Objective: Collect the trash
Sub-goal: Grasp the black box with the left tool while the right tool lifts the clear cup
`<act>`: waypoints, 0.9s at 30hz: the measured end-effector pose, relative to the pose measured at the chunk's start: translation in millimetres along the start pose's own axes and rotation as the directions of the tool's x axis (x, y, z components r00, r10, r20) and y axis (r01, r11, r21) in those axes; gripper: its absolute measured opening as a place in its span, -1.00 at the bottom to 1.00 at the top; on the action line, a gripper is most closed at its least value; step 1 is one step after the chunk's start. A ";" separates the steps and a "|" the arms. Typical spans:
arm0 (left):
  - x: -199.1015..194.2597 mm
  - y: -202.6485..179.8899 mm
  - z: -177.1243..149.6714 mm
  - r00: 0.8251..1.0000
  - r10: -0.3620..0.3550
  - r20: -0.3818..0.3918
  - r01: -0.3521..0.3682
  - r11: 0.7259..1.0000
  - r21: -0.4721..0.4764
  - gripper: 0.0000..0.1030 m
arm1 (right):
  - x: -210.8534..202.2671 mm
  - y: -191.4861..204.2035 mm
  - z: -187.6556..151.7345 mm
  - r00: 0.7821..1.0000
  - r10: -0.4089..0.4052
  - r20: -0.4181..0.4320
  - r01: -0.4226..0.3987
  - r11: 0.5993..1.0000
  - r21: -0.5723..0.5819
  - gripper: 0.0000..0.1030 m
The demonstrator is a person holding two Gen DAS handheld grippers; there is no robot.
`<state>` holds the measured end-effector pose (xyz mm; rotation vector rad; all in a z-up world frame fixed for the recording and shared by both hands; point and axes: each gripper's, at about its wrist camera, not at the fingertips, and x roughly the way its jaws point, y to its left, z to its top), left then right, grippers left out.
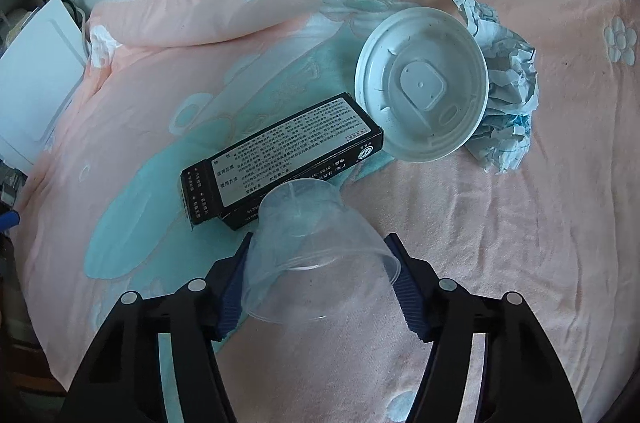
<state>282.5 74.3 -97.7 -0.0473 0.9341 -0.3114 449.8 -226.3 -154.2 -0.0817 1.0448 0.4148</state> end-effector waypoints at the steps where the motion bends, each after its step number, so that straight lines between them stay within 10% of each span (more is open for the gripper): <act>1: 1.1 -2.7 3.3 1.000 0.001 0.002 -0.001 1.000 0.008 0.55 | -2.8 1.4 -1.7 1.000 0.001 0.004 -0.001 1.000 -0.001 0.19; 27: 174.8 -140.8 135.2 0.998 -0.023 -0.066 0.041 0.956 0.289 0.55 | -126.2 34.0 -116.9 0.994 -0.083 0.067 0.077 0.992 0.097 0.18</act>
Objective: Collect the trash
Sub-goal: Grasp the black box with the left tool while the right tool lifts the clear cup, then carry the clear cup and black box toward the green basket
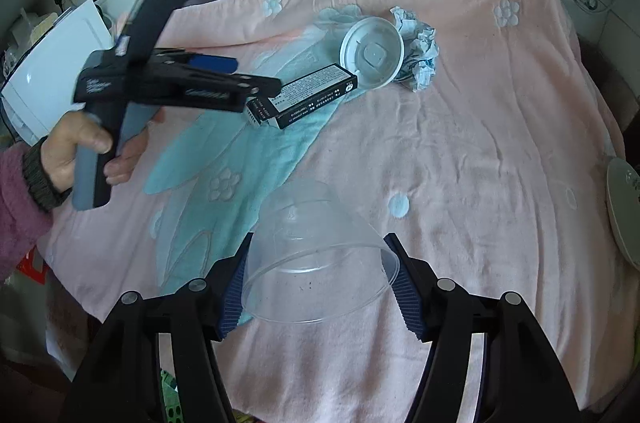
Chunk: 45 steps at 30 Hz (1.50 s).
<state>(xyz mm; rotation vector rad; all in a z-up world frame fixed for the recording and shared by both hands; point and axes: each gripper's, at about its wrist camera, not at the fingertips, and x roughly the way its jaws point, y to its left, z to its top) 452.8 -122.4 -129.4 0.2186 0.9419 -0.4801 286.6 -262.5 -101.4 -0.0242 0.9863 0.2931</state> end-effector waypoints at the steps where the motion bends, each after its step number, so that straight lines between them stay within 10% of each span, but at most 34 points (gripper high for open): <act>1: 6.1 -1.8 2.4 1.000 0.008 -0.004 -0.008 1.000 0.005 0.55 | -3.4 -0.4 -4.6 1.000 -0.001 0.002 0.001 1.000 0.007 0.19; 10: 50.4 -15.8 14.8 0.998 -0.006 -0.058 0.007 1.000 0.018 0.55 | -18.5 -3.1 -31.0 1.000 -0.023 -0.002 0.023 0.999 0.049 0.19; 27: 64.2 -15.2 11.0 0.998 0.027 -0.061 -0.028 1.000 -0.007 -0.16 | -34.0 5.2 -54.2 1.000 -0.024 0.000 0.024 0.998 0.065 0.19; 45: -87.3 2.4 -56.7 0.994 0.063 0.085 -0.052 0.990 -0.130 -0.16 | -60.5 52.6 -86.3 1.000 0.010 -0.011 -0.010 1.000 -0.009 0.19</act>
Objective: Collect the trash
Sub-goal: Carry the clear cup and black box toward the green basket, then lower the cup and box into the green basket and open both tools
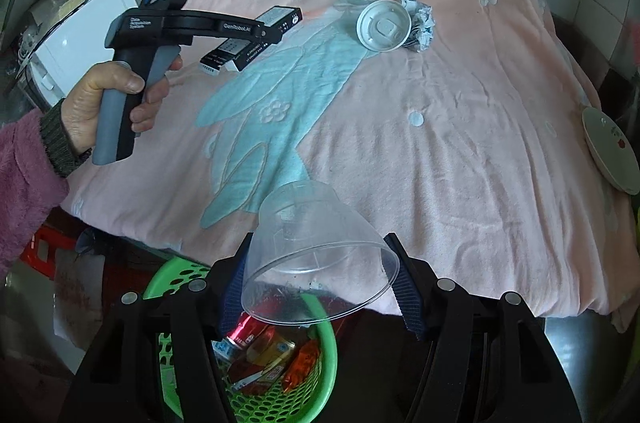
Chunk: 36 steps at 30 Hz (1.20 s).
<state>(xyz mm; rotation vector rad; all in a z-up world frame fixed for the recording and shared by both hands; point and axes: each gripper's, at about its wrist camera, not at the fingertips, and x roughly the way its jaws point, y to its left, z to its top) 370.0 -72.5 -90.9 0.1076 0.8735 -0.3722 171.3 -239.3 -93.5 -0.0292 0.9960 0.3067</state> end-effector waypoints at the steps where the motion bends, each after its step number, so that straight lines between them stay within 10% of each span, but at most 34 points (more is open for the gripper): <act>1: -9.8 1.7 -4.8 1.000 0.001 0.008 -0.001 1.000 -0.007 -0.16 | -2.3 3.8 -3.4 1.000 0.000 -0.002 0.000 1.000 -0.010 0.19; 18: -181.9 -7.2 -127.7 0.991 0.046 0.124 -0.034 0.995 -0.096 -0.17 | -19.3 59.3 -60.0 0.997 0.009 -0.077 -0.022 0.986 -0.166 0.19; 36: -232.8 -34.6 -210.1 0.991 -0.001 0.136 0.018 0.992 -0.124 -0.17 | -36.4 82.5 -92.0 0.996 0.024 -0.088 -0.041 0.980 -0.194 0.36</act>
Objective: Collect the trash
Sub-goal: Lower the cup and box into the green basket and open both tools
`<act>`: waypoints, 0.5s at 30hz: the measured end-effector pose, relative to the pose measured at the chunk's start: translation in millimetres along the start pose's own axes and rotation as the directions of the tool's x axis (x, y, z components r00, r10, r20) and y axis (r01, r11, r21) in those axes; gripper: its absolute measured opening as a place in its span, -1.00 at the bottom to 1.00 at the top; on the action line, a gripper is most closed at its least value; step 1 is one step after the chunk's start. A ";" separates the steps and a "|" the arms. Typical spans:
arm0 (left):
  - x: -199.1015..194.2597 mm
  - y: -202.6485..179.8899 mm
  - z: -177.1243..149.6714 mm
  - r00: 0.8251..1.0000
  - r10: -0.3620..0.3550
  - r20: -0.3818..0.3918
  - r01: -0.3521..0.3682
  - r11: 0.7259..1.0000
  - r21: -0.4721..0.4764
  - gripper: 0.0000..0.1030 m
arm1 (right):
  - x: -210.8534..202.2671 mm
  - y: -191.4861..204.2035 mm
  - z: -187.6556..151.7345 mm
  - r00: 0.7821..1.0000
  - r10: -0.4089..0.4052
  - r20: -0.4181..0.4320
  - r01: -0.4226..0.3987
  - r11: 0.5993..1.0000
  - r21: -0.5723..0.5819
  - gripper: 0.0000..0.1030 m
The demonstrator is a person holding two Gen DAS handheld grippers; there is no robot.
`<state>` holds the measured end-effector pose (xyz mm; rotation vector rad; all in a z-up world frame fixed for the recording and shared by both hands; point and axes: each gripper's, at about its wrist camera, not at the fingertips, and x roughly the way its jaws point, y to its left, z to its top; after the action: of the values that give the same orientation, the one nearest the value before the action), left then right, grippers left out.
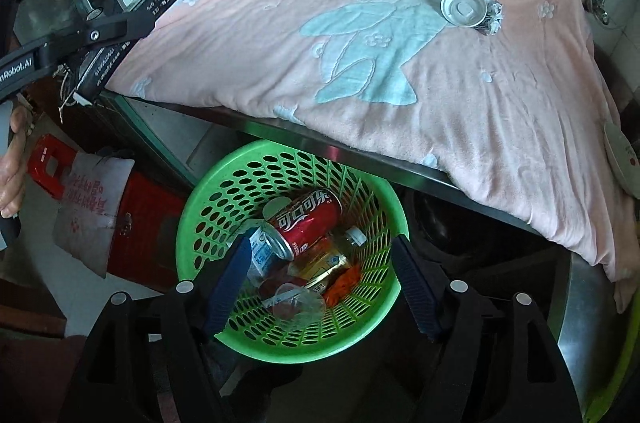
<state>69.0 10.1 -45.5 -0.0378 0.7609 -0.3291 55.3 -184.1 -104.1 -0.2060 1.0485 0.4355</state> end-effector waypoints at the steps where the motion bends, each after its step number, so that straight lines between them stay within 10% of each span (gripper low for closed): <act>1: -0.7 -1.7 -3.6 1.000 -0.004 -0.004 0.004 1.000 0.000 -0.16 | -3.4 -0.6 -0.7 1.000 -0.005 0.008 0.005 1.000 0.003 0.41; 15: 8.4 -36.5 -40.9 0.993 -0.090 -0.072 0.091 0.996 0.016 -0.16 | -25.8 -17.3 -7.8 0.997 -0.050 0.055 0.048 0.998 0.031 0.62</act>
<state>36.6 -23.5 -75.3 -0.0429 0.8279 -0.4258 45.9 -208.9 -86.2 -0.1918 0.9930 0.3792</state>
